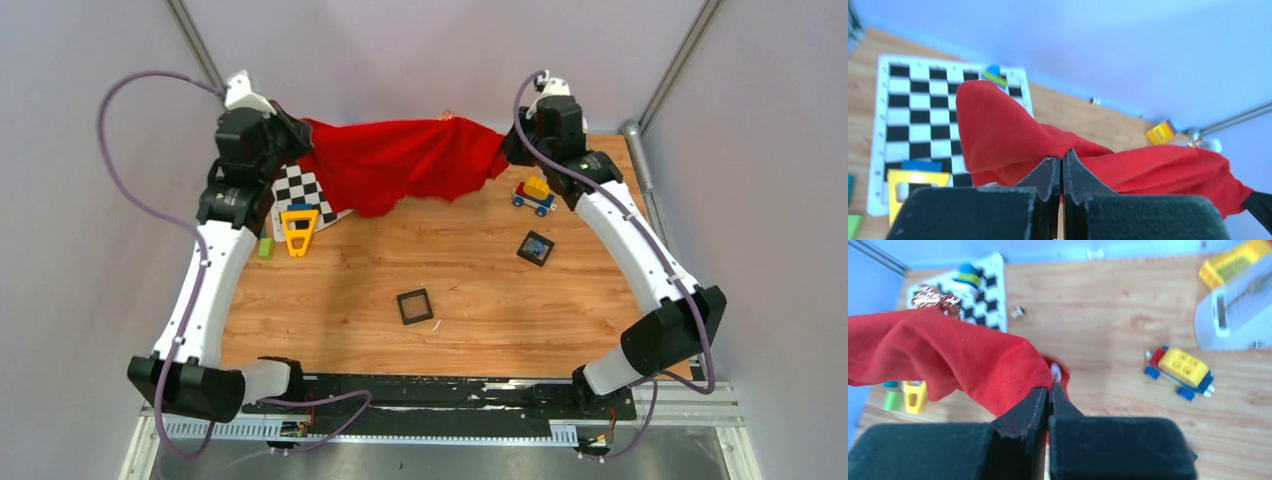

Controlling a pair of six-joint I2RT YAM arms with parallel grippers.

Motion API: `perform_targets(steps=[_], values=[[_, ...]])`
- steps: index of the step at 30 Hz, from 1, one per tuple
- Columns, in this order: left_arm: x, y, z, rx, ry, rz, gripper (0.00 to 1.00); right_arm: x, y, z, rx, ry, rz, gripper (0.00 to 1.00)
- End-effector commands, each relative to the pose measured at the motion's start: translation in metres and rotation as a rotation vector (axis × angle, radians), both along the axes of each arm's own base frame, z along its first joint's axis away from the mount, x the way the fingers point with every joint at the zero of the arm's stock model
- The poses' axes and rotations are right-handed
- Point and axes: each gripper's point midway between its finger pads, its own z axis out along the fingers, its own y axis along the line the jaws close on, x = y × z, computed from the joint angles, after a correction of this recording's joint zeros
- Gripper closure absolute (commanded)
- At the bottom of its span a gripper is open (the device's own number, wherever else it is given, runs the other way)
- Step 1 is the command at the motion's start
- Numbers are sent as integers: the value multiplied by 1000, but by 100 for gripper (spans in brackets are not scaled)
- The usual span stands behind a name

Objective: Remove the brooch from the garment

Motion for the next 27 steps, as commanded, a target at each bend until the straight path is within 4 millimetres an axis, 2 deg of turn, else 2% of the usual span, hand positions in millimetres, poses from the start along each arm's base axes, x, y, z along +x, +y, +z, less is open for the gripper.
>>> perform_targets(steps=[1, 3, 4, 5, 6, 7, 8, 9, 10, 11, 12, 13, 14, 15, 16, 18, 20, 22, 24, 25, 26, 27], values=[[-40, 29, 77, 57, -121, 73, 100, -21, -4, 86, 60, -176, 39, 100], [-53, 35, 83, 77, -128, 88, 100, -30, -2, 78, 70, -158, 65, 100], [-56, 37, 84, 82, -133, 90, 100, -34, 2, 67, 80, -131, 83, 100], [-63, 37, 80, 79, -136, 88, 100, -40, 7, 58, 95, -111, 121, 100], [-63, 36, 61, 80, -105, 80, 100, -46, 12, 45, 106, -85, 148, 100], [-70, 33, 64, 68, -133, 64, 100, -53, 16, 28, 121, -52, 175, 100], [-69, 30, 38, 59, -86, 55, 100, -59, 20, 12, 144, -21, 193, 100], [-73, 26, 35, 34, -98, 37, 100, -65, 24, -7, 166, 15, 210, 100], [-71, 23, 1, 26, -33, 26, 100, -71, 28, -26, 188, 51, 228, 100], [-73, 19, -7, -9, -38, 11, 100, -76, 30, -49, 197, 98, 236, 100], [-73, 17, -43, -18, 29, 6, 100, -81, 31, -70, 205, 146, 237, 100], [-73, 11, -51, -46, 23, -13, 100, -88, 33, -92, 210, 207, 242, 100], [-76, 8, -86, -49, 86, -27, 100, -97, 35, -112, 216, 266, 256, 100], [-78, 5, -98, -65, 109, -39, 100, -105, 36, -131, 222, 322, 267, 100], [-83, 6, -126, -67, 172, -28, 100, -113, 37, -150, 225, 379, 269, 100], [-94, 19, -165, -73, 263, 57, 100, -131, 39, -176, 239, 440, 300, 100], [-107, 32, -187, -60, 294, 130, 100, -149, 42, -192, 253, 477, 325, 100], [-119, 46, -198, -50, 290, 207, 100, -168, 49, -200, 263, 504, 371, 100], [-129, 56, -199, -45, 271, 257, 99, -192, 62, -206, 247, 536, 447, 98], [-132, 57, -200, -33, 270, 256, 95, -201, 65, -210, 216, 553, 465, 98], [-133, 54, -197, -27, 258, 231, 75, -211, 69, -213, 181, 568, 476, 98], [-134, 52, -195, 6, 253, 193, 64, -218, 70, -216, 150, 578, 476, 95]])
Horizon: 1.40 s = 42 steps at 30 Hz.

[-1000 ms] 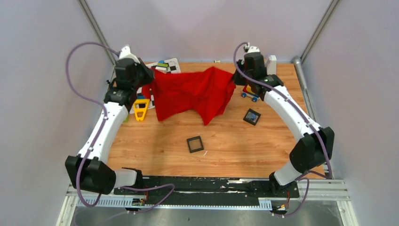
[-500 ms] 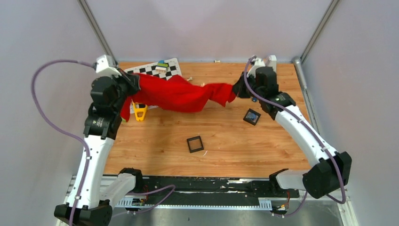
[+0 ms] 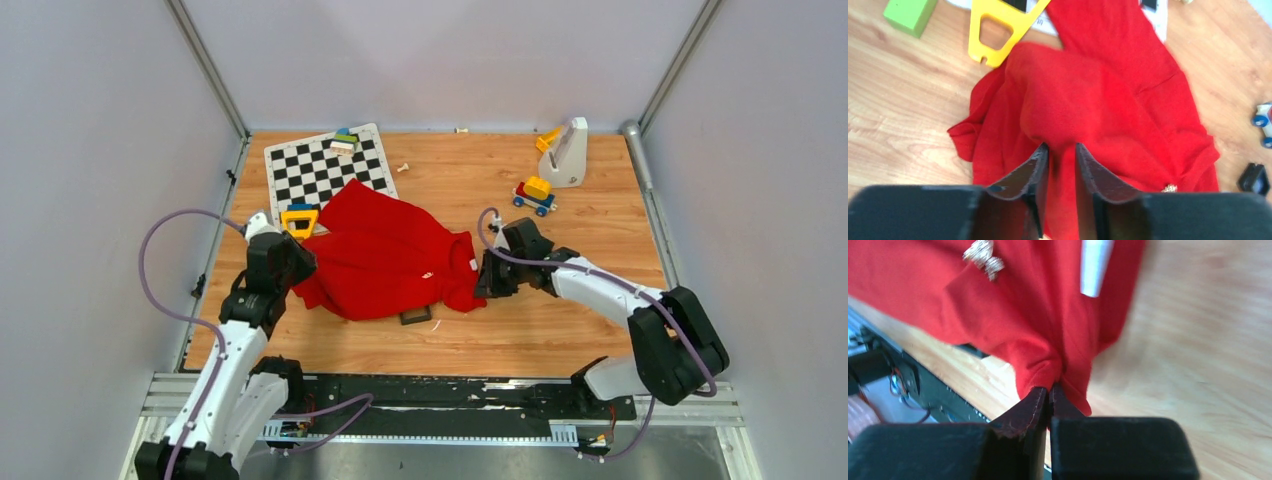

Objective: Remove the brooch from the garment

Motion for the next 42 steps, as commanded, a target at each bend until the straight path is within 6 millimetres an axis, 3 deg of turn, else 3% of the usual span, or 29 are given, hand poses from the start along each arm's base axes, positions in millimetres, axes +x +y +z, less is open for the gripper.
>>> perform_targets(steps=[1, 3, 6, 7, 10, 14, 17, 20, 21, 22, 25, 26, 31, 36, 40, 42], values=[[4, 3, 33, 29, -118, -23, 44, -24, 28, 18, 21, -54, 109, 92], [2, -8, 37, 39, -90, -109, 30, -27, 24, 21, 11, -61, 91, 77], [-3, -32, 43, 128, -63, -233, 24, -16, 13, 40, -10, -145, 19, 38], [-1, -26, 47, 192, -54, -201, 23, -10, 10, 49, -12, -179, -12, 26], [-2, -60, 59, 312, -84, -330, 23, 10, 4, 74, 7, -248, -92, 20], [4, -109, 52, 368, -74, -541, 28, 45, 0, 84, -24, -273, -204, 19], [6, -151, 52, 369, -131, -714, 31, 68, 9, 74, -54, -229, -231, 22], [-2, -199, 36, 265, -153, -933, 32, 87, 23, 69, -14, -188, -242, 26], [0, -212, 40, 234, -196, -965, 32, 91, 30, 67, 15, -171, -230, 27], [-6, -223, 29, 196, -177, -1030, 32, 96, 36, 65, 42, -158, -226, 28], [-8, -250, 24, 119, -229, -1111, 34, 107, 50, 56, 96, -114, -234, 31], [-11, -255, 14, 100, -210, -1141, 36, 110, 52, 51, 98, -102, -243, 33], [-10, -275, 2, 41, -250, -1191, 42, 129, 63, 39, 155, -72, -269, 41], [-7, -286, -22, -7, -188, -1201, 48, 147, 73, 24, 178, -31, -258, 56], [-9, -290, -42, -35, -125, -1207, 58, 162, 77, 26, 200, -26, -255, 78], [-10, -285, -62, -10, -33, -1187, 66, 171, 77, 34, 216, -37, -256, 92]])
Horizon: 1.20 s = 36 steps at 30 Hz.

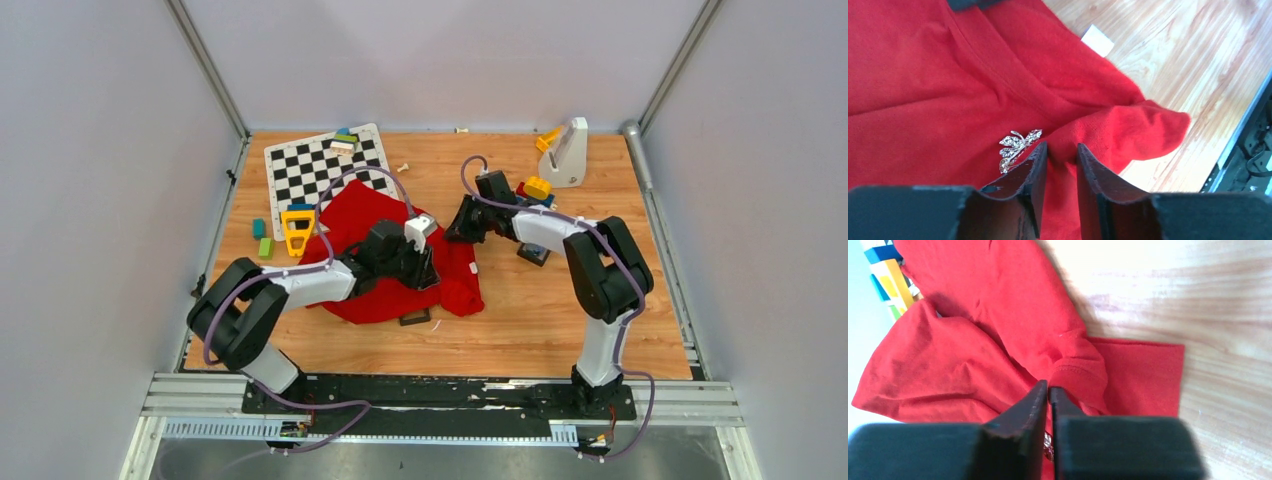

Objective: Remove the brooch from the garment

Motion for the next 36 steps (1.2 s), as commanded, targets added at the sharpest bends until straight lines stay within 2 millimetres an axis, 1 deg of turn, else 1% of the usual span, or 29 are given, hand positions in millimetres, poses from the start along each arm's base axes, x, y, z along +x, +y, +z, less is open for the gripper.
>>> perform_targets(steps=[1, 2, 3, 4, 5, 6, 7, 8, 9, 10, 12, 13, 14, 15, 16, 17, 18, 19, 22, 23, 24, 25, 27, 30, 32, 33, 34, 35, 36], values=[[5, -9, -10, 23, 58, 1, 75, 30, 13, 39, 97, -84, 9, 99], [-1, -5, -20, 60, 96, -9, 79, 33, 12, 46, 107, -93, 13, 100], [-8, -6, -24, 69, 130, -35, 87, 34, 13, 53, 115, -106, 18, 100], [-12, -7, -25, 66, 143, -50, 89, 35, 12, 61, 119, -122, 16, 100], [-24, -10, -22, 52, 152, -84, 92, 36, 11, 69, 122, -140, 15, 100], [-33, -8, -24, 55, 160, -97, 92, 36, 9, 79, 129, -160, 12, 100], [-40, -11, -14, 41, 138, -117, 92, 35, 8, 85, 133, -172, 13, 100], [-47, -8, -14, 45, 139, -119, 91, 34, 7, 92, 142, -181, 18, 100], [-53, -7, -3, 29, 125, -127, 88, 32, 7, 97, 149, -188, 24, 100], [-58, -4, -2, 25, 128, -132, 87, 30, 6, 103, 159, -196, 29, 100], [-65, 1, 19, -11, 91, -144, 85, 25, 8, 114, 181, -206, 44, 100], [-69, 4, 21, -8, 87, -155, 85, 23, 8, 121, 194, -214, 51, 100], [-72, 6, 31, -16, 72, -164, 84, 20, 8, 128, 208, -222, 57, 100], [-77, 12, 29, 12, 83, -174, 83, 17, 10, 137, 224, -232, 70, 100], [-75, 21, 38, 47, 57, -147, 78, 11, 10, 155, 250, -258, 88, 100], [-73, 25, 49, 42, 25, -128, 76, 8, 10, 162, 258, -270, 94, 100], [-68, 33, 49, 73, 10, -82, 75, 5, 10, 169, 266, -279, 97, 100], [-65, 37, 59, 60, -24, -58, 73, 2, 9, 175, 272, -288, 101, 100], [-49, 52, 74, 69, -95, 54, 66, -4, 7, 183, 278, -295, 107, 100], [-47, 53, 79, 63, -110, 69, 60, -6, 7, 184, 281, -294, 111, 100], [-42, 56, 80, 72, -121, 92, 58, -8, 7, 185, 284, -289, 114, 100], [-41, 56, 81, 74, -125, 95, 54, -10, 7, 186, 289, -288, 118, 100], [-40, 53, 77, 88, -122, 73, 49, -13, 7, 186, 292, -280, 124, 98], [-41, 45, 67, 107, -109, 27, 48, -14, 6, 184, 287, -276, 123, 95], [-37, 41, 57, 132, -112, 32, 49, -13, 5, 180, 278, -273, 118, 91], [-33, 38, 51, 138, -119, 37, 49, -12, 5, 178, 272, -273, 121, 87], [-32, 36, 50, 137, -122, 38, 49, -11, 5, 174, 261, -268, 125, 76], [-30, 33, 45, 134, -121, 40, 49, -10, 3, 168, 239, -260, 124, 59], [-29, 31, 44, 132, -120, 40, 49, -9, 1, 160, 208, -252, 131, 45]])
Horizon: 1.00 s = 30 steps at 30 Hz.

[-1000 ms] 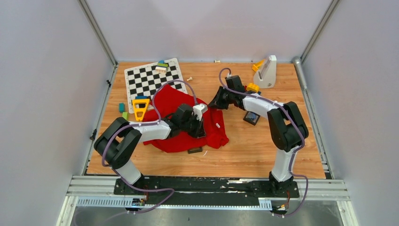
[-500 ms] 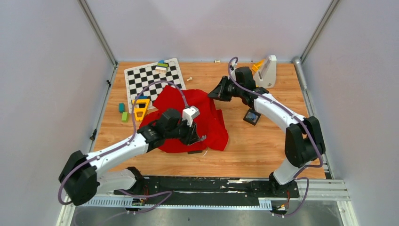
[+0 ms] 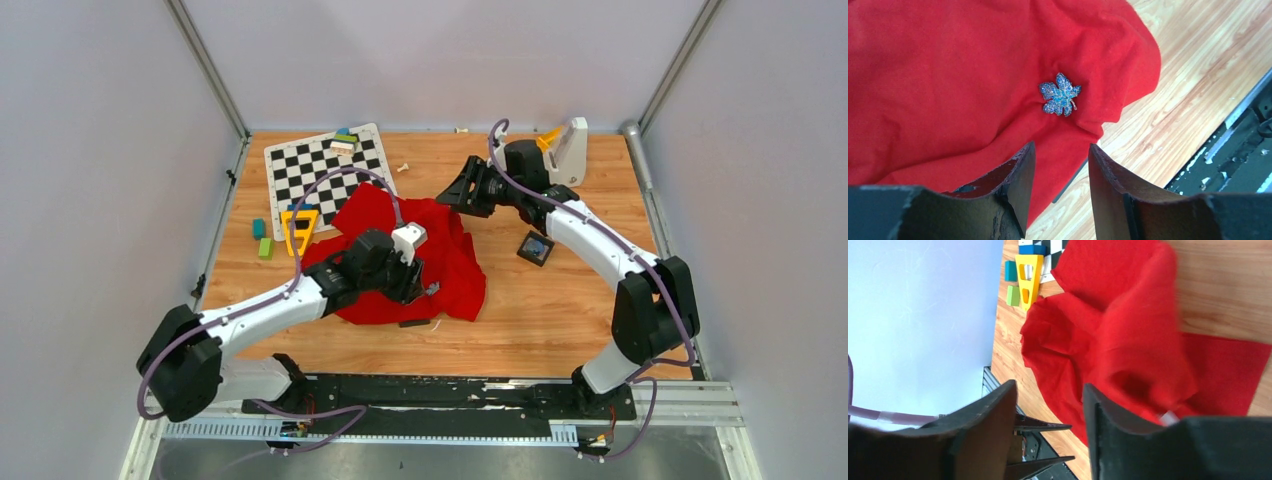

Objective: Remove the brooch from the garment

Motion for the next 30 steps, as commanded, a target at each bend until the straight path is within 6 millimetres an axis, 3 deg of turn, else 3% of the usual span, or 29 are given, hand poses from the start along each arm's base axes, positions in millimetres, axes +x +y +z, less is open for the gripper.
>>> perform_targets(steps=[1, 4, 8, 13, 22, 26, 30], values=[[17, -17, 5, -28, -72, 0, 49, 2, -9, -11, -77, -2, 2, 39], [19, -21, 0, -31, -58, -1, 49, -6, -22, -36, -160, 23, -12, 28], [19, -24, -12, -22, -31, -5, 49, -39, -32, -77, -232, 77, 20, 28], [24, -27, -17, -17, -22, 16, 48, -81, -25, -112, -290, 141, 54, 28], [27, -27, -21, 10, -16, 17, 48, -113, -17, -156, -393, 214, 81, 25], [25, -28, -24, 18, -4, 0, 48, -127, -26, -170, -431, 224, 82, 41], [22, -30, -29, 41, 9, -43, 48, -137, -30, -168, -446, 188, 127, 55]])
